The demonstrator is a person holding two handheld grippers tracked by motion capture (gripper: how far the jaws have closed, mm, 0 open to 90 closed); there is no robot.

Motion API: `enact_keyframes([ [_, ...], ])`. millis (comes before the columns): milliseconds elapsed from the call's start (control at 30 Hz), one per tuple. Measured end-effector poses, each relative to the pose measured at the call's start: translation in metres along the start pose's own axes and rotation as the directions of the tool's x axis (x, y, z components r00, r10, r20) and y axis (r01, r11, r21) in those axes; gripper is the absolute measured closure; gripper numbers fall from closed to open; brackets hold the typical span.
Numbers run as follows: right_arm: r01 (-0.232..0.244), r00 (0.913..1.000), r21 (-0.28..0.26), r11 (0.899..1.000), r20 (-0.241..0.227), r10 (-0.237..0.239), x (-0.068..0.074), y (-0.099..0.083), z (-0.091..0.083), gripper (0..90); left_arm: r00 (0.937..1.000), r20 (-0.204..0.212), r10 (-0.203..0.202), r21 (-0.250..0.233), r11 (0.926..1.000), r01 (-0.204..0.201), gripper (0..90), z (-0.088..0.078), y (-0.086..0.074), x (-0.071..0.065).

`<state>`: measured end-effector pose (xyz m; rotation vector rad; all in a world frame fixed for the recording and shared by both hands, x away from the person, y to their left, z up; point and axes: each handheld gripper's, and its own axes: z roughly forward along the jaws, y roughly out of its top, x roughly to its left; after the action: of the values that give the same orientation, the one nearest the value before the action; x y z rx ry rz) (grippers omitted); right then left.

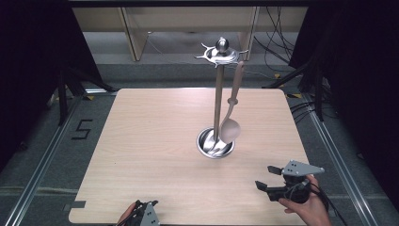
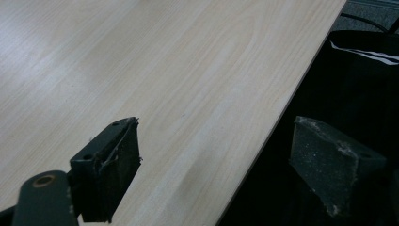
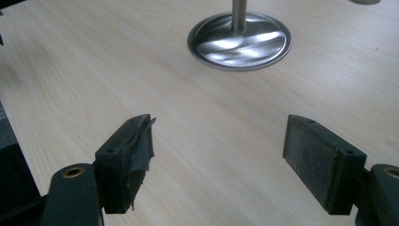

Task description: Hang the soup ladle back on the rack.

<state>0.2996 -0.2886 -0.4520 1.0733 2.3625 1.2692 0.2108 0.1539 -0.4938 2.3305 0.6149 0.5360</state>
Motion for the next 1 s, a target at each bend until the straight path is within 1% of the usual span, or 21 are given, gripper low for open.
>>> enact_keyframes([
  [33, 0.019, 0.9998, -0.003, 1.000, 0.012, -0.019, -0.001, -0.002, 0.002, 25.5, 1.0000, 0.002, 0.000, -0.001, 1.0000, 0.000, 15.6, 0.000, 0.000, 0.000],
  [100, 0.016, 0.9998, 0.020, 1.000, 0.006, -0.017, 0.001, -0.005, 0.003, 25.3, 1.0000, 0.002, -0.002, -0.004, 1.0000, 0.002, 15.6, -0.001, 0.000, 0.000],
  [200, 0.019, 0.9998, 0.023, 1.000, 0.006, -0.019, 0.003, -0.008, 0.003, 25.1, 1.0000, -0.002, 0.001, -0.001, 1.0000, -0.001, 15.6, 0.000, 0.000, 0.000],
  [233, 0.042, 0.9990, 0.016, 0.999, 0.010, -0.043, 0.002, -0.009, 0.004, 24.8, 0.9999, -0.004, 0.011, -0.008, 0.9999, -0.011, 15.6, 0.000, 0.000, 0.001],
  [300, 0.042, 0.9991, 0.011, 0.999, 0.010, -0.042, 0.004, -0.012, 0.003, 24.1, 1.0000, 0.003, -0.003, -0.004, 1.0000, 0.003, 15.6, 0.000, 0.000, 0.000],
  [400, 0.031, 0.9995, 0.014, 0.999, 0.012, -0.031, 0.006, -0.016, 0.000, 22.5, 1.0000, 0.004, -0.003, -0.006, 1.0000, 0.003, 15.6, -0.001, 0.000, 0.000],
  [467, 0.057, 0.9982, 0.006, 0.998, 0.019, -0.057, 0.006, -0.020, 0.000, 21.3, 1.0000, -0.002, 0.001, -0.001, 1.0000, -0.001, 15.6, 0.000, 0.000, 0.000],
  [500, 0.040, 0.9991, 0.008, 0.999, 0.013, -0.040, 0.009, -0.022, -0.002, 20.3, 0.9998, -0.008, 0.018, -0.005, 0.9998, -0.018, 15.5, -0.001, 0.000, 0.001],
  [533, 0.057, 0.9983, -0.001, 0.998, 0.010, -0.057, 0.008, -0.024, -0.002, 19.0, 1.0000, 0.002, 0.007, -0.013, 0.9999, -0.007, 15.6, 0.000, 0.000, 0.001],
  [567, 0.034, 0.9994, -0.001, 0.999, 0.002, -0.034, 0.011, -0.026, -0.002, 18.3, 1.0000, 0.002, 0.004, -0.013, 0.9999, -0.004, 15.6, 0.000, 0.000, 0.001],
  [600, 0.062, 0.9980, -0.001, 0.998, 0.011, -0.062, 0.009, -0.027, -0.002, 18.2, 1.0000, 0.001, 0.004, -0.013, 0.9999, -0.004, 15.6, 0.000, 0.000, 0.001],
  [633, 0.063, 0.9977, -0.004, 0.998, 0.024, -0.063, 0.010, -0.029, -0.003, 18.0, 1.0000, 0.000, 0.004, -0.014, 0.9999, -0.004, 15.6, 0.000, 0.000, 0.001],
  [667, 0.036, 0.9992, 0.009, 0.999, 0.019, -0.036, 0.014, -0.031, -0.004, 17.9, 0.9999, 0.012, 0.000, -0.012, 0.9999, 0.000, 15.6, 0.000, 0.000, 0.001],
  [700, 0.069, 0.9974, 0.007, 0.998, 0.022, -0.069, 0.012, -0.033, -0.003, 18.0, 0.9999, 0.012, -0.001, -0.012, 0.9999, 0.002, 15.6, 0.000, 0.000, 0.001],
  [767, 0.058, 0.9980, 0.013, 0.998, 0.022, -0.059, 0.014, -0.036, -0.003, 18.2, 1.0000, -0.001, 0.001, -0.012, 0.9999, -0.001, 15.5, 0.001, -0.001, 0.001],
  [800, 0.053, 0.9982, 0.018, 0.998, 0.026, -0.053, 0.015, -0.038, -0.003, 18.3, 0.9998, -0.006, 0.019, 0.000, 0.9998, -0.019, 15.6, 0.000, 0.000, 0.002],
  [833, 0.059, 0.9978, 0.020, 0.998, 0.028, -0.060, 0.015, -0.039, -0.003, 18.4, 0.9999, 0.003, 0.011, -0.007, 0.9999, -0.011, 15.5, 0.000, 0.000, 0.001],
  [867, 0.041, 0.9989, 0.029, 0.999, 0.023, -0.042, 0.018, -0.042, -0.002, 18.6, 0.9999, 0.003, 0.010, -0.010, 0.9999, -0.010, 15.6, 0.000, 0.000, 0.001],
  [900, 0.024, 0.9995, 0.041, 0.999, 0.021, -0.025, 0.020, -0.044, -0.003, 18.7, 1.0000, 0.000, 0.001, 0.002, 1.0000, -0.001, 15.6, 0.000, -0.001, 0.001],
  [933, 0.063, 0.9975, 0.034, 0.997, 0.030, -0.064, 0.018, -0.045, -0.002, 18.6, 1.0000, 0.002, -0.001, 0.002, 1.0000, 0.001, 15.6, 0.000, -0.001, 0.001],
  [1000, 0.055, 0.9981, 0.040, 0.998, 0.024, -0.056, 0.020, -0.046, -0.003, 18.7, 1.0000, 0.002, 0.010, -0.009, 0.9999, -0.010, 15.6, 0.000, 0.000, 0.001],
])
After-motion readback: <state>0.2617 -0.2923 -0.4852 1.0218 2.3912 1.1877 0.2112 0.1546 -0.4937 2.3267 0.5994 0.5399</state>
